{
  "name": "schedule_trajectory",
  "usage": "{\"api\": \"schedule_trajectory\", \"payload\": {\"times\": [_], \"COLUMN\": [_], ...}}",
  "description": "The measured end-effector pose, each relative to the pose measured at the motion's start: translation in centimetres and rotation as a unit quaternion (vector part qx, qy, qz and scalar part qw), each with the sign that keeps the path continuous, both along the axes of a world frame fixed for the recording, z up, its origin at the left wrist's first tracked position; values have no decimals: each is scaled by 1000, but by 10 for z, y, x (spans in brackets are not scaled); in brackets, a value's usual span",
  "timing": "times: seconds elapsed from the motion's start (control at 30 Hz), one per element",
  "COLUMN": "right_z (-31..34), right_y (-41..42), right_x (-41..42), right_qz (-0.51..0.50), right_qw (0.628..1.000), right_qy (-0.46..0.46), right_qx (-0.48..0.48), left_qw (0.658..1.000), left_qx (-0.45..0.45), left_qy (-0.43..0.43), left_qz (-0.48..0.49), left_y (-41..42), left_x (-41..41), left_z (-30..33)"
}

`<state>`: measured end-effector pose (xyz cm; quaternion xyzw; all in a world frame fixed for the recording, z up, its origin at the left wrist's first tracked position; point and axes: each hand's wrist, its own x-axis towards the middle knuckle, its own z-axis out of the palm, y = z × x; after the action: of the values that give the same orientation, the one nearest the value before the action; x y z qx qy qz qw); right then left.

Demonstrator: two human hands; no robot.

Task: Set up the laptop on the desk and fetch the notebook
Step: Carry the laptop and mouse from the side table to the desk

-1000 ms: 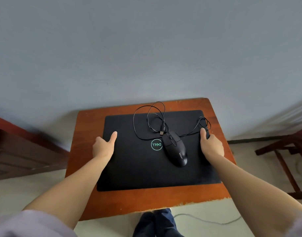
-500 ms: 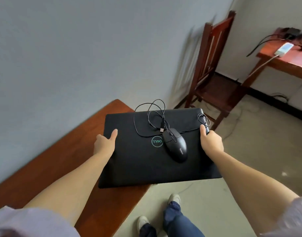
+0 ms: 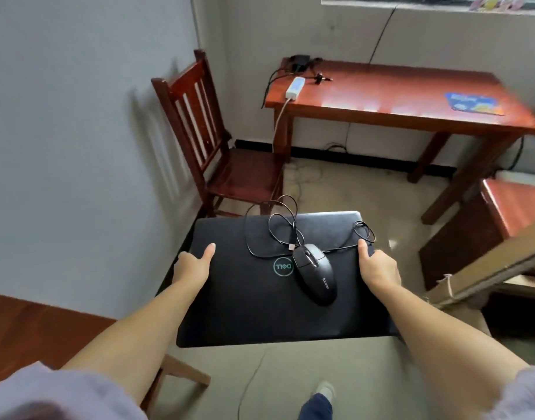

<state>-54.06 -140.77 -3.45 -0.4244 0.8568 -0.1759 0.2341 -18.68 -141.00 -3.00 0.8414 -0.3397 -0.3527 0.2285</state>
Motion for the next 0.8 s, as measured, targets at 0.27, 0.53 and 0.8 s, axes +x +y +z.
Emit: {"api": "schedule_trajectory", "payload": {"times": [0.27,0.53,0.8], "right_z": [9,-6,2], "right_y": [-91,-207,-350], "right_x": [-137,-198,-242], "right_qz": [-42,-86,-152], "right_qw": [999,996,988], "right_qy": [20,-6,-32], "right_qx": [11,33,16], "left_qw": [999,997,987], "left_qx": [-5,-7,-15], "left_qy": [-2,-4,-11], "left_qz": [-39,-82,-158], "left_y": [-119,-270,-461], "left_x": [-137,-202,-258], "left_z": [-6,-17,5]}}
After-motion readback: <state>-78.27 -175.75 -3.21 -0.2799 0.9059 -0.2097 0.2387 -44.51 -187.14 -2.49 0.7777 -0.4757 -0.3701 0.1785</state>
